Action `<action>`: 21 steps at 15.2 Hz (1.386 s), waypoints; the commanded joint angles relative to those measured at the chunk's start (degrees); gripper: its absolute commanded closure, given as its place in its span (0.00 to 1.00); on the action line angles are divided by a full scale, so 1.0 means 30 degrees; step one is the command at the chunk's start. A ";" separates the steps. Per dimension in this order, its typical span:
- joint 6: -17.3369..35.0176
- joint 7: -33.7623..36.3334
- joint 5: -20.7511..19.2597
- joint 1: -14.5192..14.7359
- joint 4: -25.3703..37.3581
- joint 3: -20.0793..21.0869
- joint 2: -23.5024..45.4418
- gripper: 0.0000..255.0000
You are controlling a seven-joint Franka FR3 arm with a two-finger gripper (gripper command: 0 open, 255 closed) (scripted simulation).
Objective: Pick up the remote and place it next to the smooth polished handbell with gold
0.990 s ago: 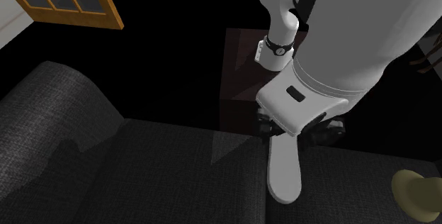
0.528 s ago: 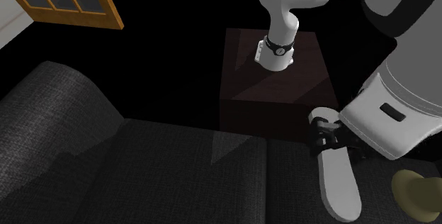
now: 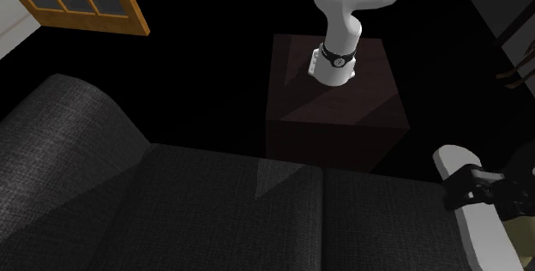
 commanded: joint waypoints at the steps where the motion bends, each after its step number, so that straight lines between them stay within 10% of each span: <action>1: -0.0280 0.0877 -0.0088 0.0473 0.0786 0.0348 0.0516 1.00; 9: -0.1489 0.3684 -0.0534 0.2225 0.4700 0.1342 0.3307 1.00; 21: 0.1312 0.3808 -0.0630 0.2223 0.2604 0.1306 0.4016 1.00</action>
